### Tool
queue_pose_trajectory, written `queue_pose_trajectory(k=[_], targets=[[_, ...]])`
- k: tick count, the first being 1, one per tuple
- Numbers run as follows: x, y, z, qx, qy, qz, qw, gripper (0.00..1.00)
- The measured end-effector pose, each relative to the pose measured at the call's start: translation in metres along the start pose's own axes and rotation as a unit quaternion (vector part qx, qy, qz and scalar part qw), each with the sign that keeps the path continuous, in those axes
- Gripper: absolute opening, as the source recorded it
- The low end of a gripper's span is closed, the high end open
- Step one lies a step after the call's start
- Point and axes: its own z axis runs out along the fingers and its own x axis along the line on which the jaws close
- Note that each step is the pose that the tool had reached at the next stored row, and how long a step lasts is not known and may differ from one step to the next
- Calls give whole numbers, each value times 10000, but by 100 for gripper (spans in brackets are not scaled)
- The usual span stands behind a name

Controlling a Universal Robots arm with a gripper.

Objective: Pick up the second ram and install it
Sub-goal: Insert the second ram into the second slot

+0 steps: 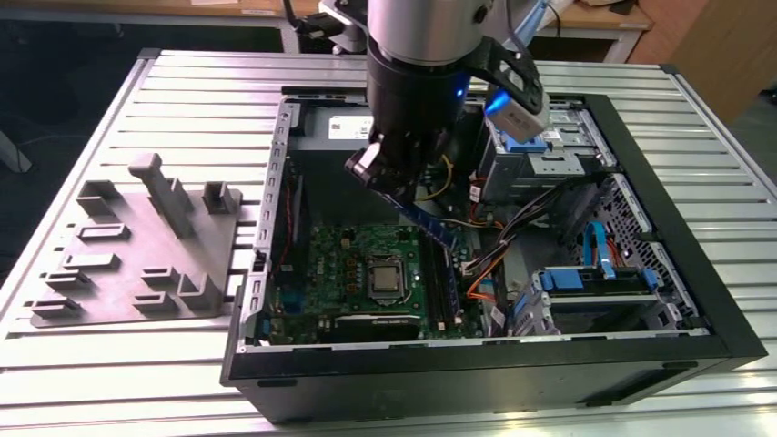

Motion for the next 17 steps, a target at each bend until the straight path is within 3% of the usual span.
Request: queue_pose_trajectory(k=[4, 8, 13, 17], targets=[[0, 0, 7, 14, -14, 367, 9993, 11], [0, -1, 13, 28, -27, 726, 9974, 11], [1, -1, 21, 45, -44, 1178, 9930, 11], [1, -1, 27, 59, -57, 1536, 9881, 11]])
